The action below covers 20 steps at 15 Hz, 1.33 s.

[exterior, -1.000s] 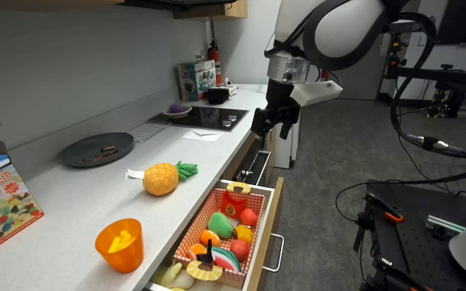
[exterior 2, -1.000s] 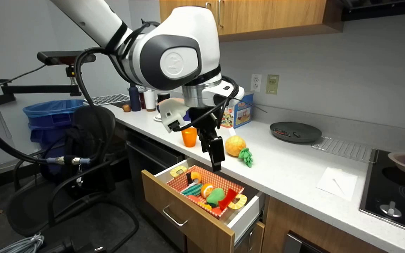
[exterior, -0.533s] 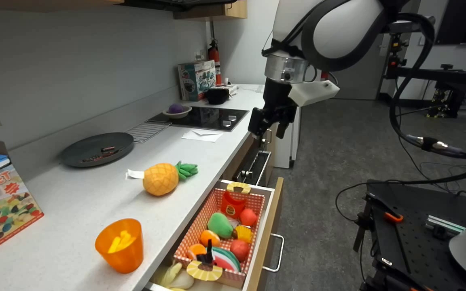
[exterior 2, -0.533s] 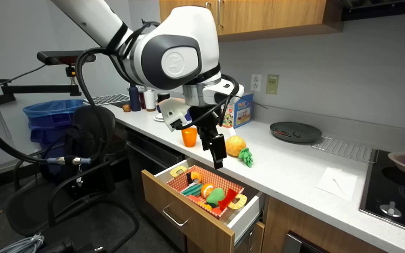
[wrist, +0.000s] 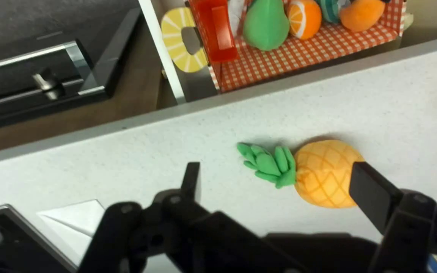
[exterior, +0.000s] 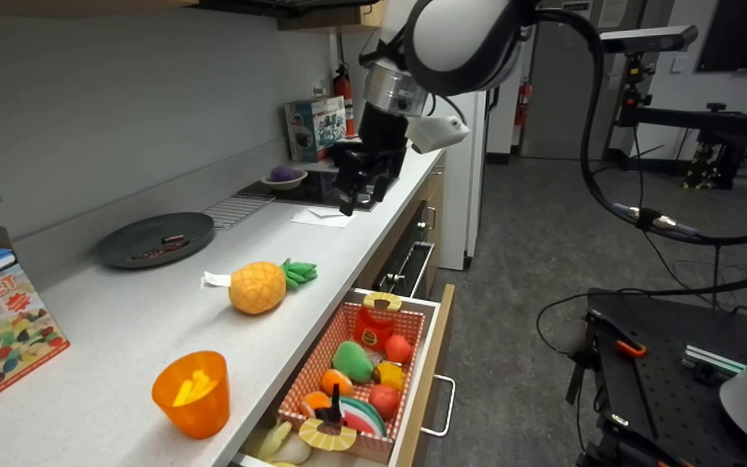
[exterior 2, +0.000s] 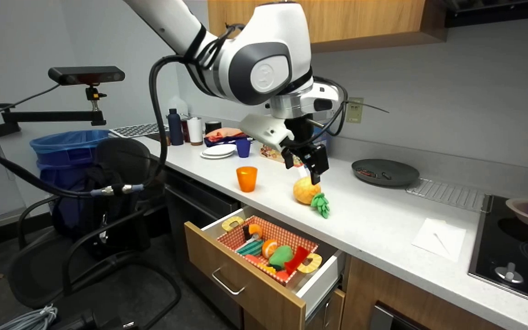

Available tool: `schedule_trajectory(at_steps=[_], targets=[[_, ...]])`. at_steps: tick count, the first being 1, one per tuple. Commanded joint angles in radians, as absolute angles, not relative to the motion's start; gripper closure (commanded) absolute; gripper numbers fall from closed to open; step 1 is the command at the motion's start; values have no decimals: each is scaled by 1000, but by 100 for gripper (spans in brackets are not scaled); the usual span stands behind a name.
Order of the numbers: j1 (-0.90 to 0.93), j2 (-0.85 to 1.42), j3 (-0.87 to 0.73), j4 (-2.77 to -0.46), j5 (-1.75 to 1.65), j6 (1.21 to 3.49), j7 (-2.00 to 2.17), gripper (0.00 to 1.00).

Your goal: Open the drawer, put the pineapple plush toy in the drawer then close the drawer

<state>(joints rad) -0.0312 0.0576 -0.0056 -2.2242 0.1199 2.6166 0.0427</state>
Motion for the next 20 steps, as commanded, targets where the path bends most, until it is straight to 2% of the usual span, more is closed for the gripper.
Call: schedule_trajectory(at_steps=[1,6,13,19,20], targets=[[-23,209,44,-2039,274,2613,-160,0],[-46,376,141,-1853,341,2596,-335,0],[-49,621,135,-1650,203,2634,-339,0],[-69,738,152,-1520,154,2626,-351,0],[-38,738,150,-1513,145,2624,-316,21]])
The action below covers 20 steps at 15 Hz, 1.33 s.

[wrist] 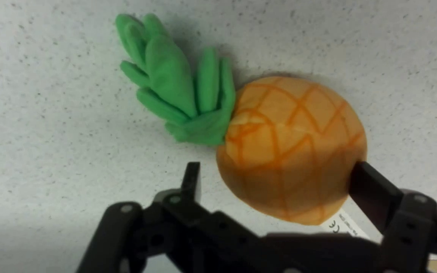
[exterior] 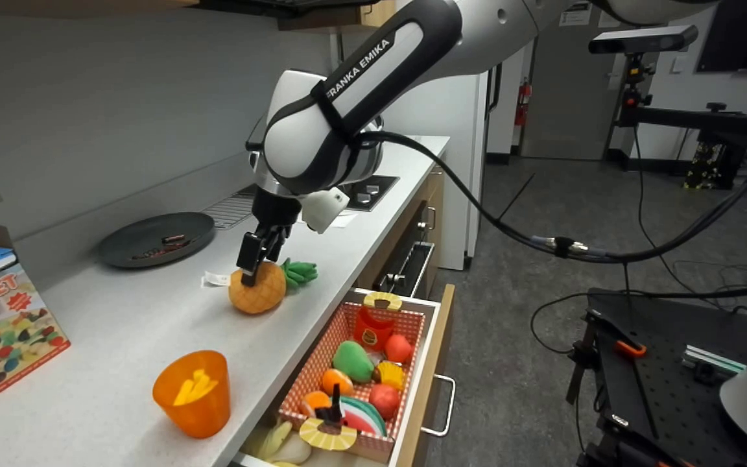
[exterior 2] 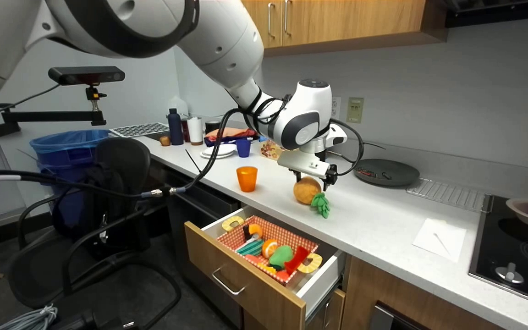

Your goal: Open the drawer, put the pineapple plush toy in the drawer then close the drawer

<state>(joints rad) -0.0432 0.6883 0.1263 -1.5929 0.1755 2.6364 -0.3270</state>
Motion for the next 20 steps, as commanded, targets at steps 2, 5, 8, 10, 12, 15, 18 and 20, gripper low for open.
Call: schedule_trajectory(at_steps=[2,5,8,10,12,15,18,20], targets=[[-44,749,164,-1496,147,2622,-316,34],[-64,736,195,-1504,178,2622,-312,58],[-82,695,213,-1557,192,2633,-319,81],[-93,658,222,-1606,198,2637,-325,93],[-110,607,233,-1670,208,2618,-336,98],[-130,518,241,-1795,214,2610,-357,99],[-173,458,253,-1906,243,2606,-410,96],[-194,430,258,-1967,276,2600,-446,96]])
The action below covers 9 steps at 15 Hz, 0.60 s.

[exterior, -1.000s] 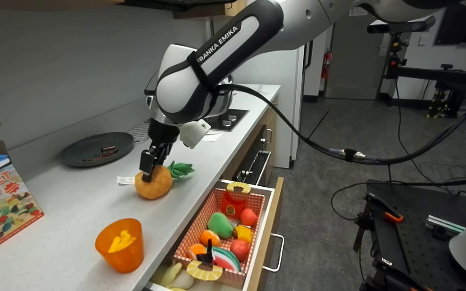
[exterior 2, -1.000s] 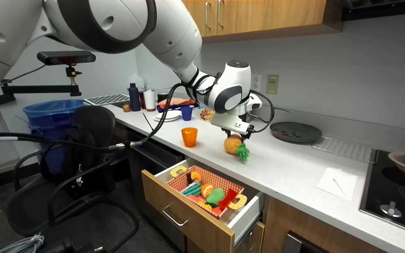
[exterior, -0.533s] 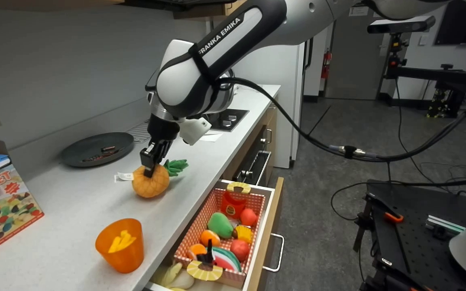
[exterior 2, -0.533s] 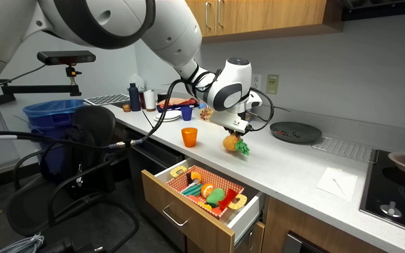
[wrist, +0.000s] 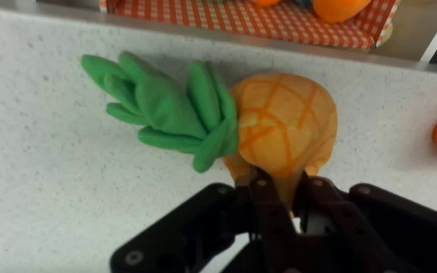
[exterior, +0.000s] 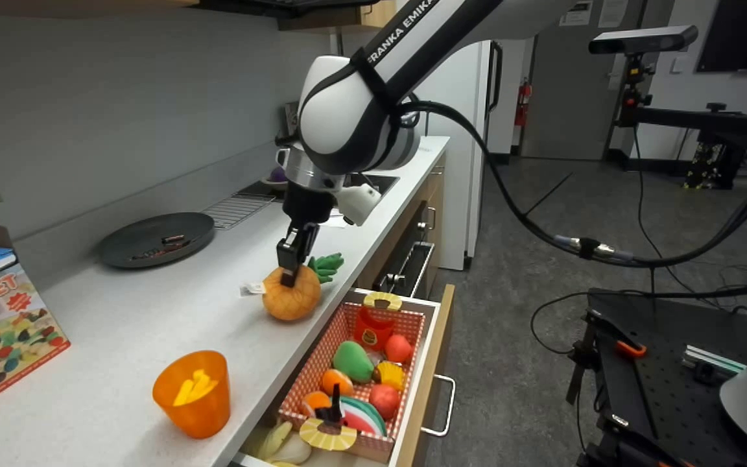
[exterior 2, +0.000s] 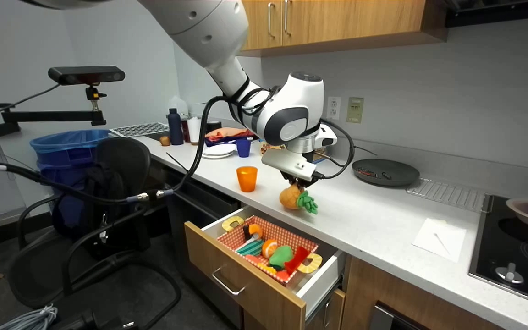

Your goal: Open the drawer, put the pineapple plush toy in the drawer then close the drawer

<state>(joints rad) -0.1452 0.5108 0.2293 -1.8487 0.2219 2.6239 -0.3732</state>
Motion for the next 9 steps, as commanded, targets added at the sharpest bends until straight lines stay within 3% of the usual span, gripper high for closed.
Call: schedule_trajectory(at_steps=[1,9], targets=[[-201,421,258,-1993,292,2596,-463,96],[-209,407,257,-2082,379,2545,-557,96]])
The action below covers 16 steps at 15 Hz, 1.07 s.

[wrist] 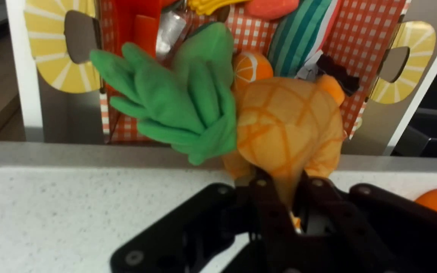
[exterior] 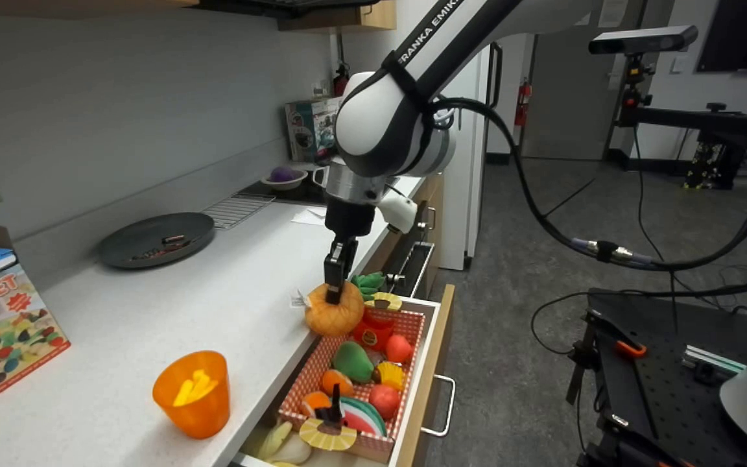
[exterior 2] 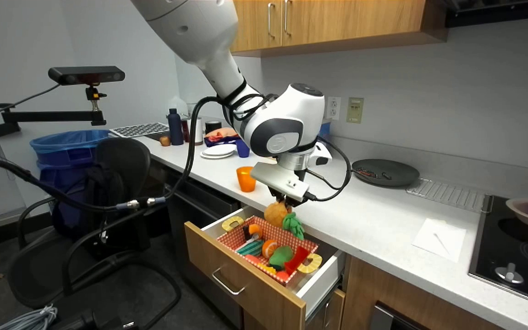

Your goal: Open the drawer, put the pineapple plush toy in the drawer then close the drawer

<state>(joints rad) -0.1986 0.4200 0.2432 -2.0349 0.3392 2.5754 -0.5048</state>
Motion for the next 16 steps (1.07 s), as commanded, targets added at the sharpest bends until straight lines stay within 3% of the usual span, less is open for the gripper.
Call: schedule_trajectory(at_steps=[1,16], targets=[[-209,414,264,-2090,392,2532,-568,96],[-175,602,350,-2098,438,2845,-497,96]])
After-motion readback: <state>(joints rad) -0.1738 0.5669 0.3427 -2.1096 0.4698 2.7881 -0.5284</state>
